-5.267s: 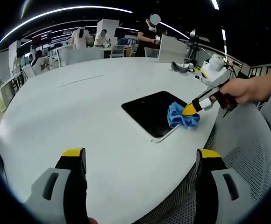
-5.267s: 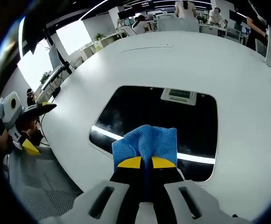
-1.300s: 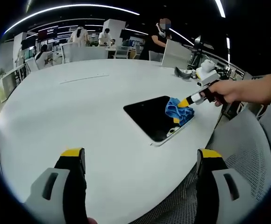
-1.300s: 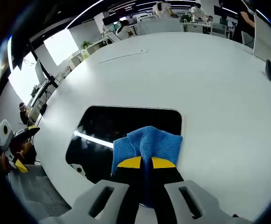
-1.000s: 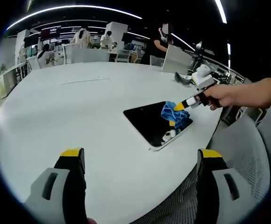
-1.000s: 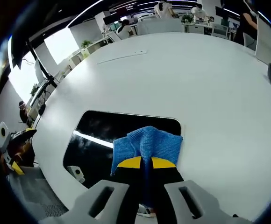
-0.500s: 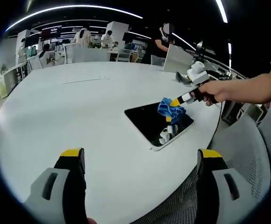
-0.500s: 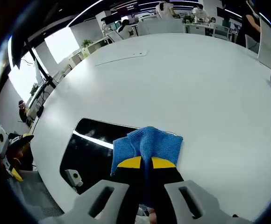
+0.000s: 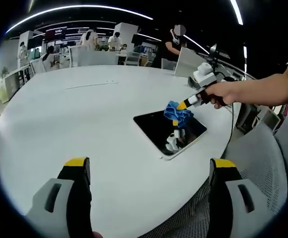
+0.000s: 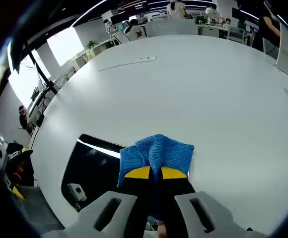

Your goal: Wipe the mirror surface with the cleaning cloth until all visible marks leave the cleaned area.

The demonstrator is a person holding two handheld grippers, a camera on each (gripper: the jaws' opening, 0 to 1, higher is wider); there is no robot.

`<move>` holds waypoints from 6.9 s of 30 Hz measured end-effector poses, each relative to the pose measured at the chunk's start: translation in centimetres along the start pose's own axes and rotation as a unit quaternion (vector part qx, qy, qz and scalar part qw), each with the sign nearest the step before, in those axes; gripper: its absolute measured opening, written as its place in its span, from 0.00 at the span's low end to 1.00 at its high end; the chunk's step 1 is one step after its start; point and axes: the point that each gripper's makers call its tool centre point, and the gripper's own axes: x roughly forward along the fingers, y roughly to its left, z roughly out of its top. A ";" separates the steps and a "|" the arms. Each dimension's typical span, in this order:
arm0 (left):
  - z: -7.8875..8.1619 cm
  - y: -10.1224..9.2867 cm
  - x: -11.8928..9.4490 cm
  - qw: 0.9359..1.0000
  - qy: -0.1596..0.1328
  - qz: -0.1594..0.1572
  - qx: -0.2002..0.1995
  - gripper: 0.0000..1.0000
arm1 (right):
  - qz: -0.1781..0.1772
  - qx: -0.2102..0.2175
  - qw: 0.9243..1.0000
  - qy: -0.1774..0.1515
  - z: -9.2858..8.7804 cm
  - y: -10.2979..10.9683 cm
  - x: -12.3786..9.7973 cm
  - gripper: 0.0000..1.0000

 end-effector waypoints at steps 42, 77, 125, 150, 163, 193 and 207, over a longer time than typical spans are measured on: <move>-0.5 0.2 0.2 1.000 0.015 0.003 0.007 0.99 | 0.010 -0.002 1.000 0.002 1.4 -0.2 0.9 0.00; -0.6 0.6 0.2 1.000 0.016 0.014 0.010 0.99 | -0.003 0.012 0.999 -0.040 1.3 -6.6 -7.6 0.01; -1.3 0.7 0.3 0.999 0.039 0.017 0.034 0.99 | -0.024 0.005 1.000 0.004 -4.5 -8.5 -4.4 0.03; 0.1 1.8 -0.4 0.999 0.000 0.040 0.011 0.99 | 0.095 -0.136 0.972 -0.167 -3.6 -10.1 -14.6 0.98; -0.4 1.1 -0.2 0.999 0.010 0.029 0.010 0.99 | 0.075 -0.138 0.971 -0.182 -7.6 -11.0 -17.5 0.98; -0.7 2.4 -0.3 0.998 0.023 0.060 0.007 0.99 | 0.064 -0.138 0.974 -0.170 -8.1 -11.4 -20.1 0.98; 0.5 1.1 -0.5 0.999 -0.002 0.042 0.025 0.99 | 0.081 -0.165 0.968 -0.173 -8.0 -11.3 -17.7 0.98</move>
